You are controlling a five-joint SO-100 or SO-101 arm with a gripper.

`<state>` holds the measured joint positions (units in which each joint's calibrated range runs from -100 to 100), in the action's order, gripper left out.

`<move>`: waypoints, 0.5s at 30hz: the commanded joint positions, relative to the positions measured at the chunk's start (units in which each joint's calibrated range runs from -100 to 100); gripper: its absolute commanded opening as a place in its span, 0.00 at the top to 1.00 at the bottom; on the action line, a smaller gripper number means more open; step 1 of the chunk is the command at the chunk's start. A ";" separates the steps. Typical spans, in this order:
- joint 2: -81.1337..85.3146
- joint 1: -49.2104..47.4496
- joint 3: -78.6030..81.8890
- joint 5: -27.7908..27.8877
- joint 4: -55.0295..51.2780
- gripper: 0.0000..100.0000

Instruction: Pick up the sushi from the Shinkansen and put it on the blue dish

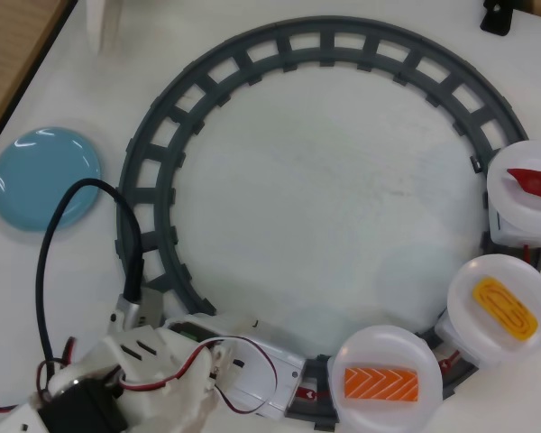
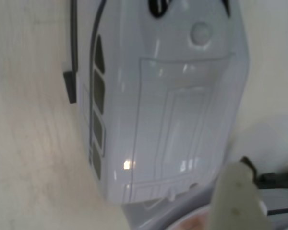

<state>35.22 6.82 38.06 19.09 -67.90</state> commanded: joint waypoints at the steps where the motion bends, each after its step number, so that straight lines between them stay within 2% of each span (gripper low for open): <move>1: -1.83 1.54 -1.99 0.47 0.85 0.80; 15: -6.31 1.89 -11.01 0.11 -3.57 0.81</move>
<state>28.38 8.21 32.20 19.40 -70.34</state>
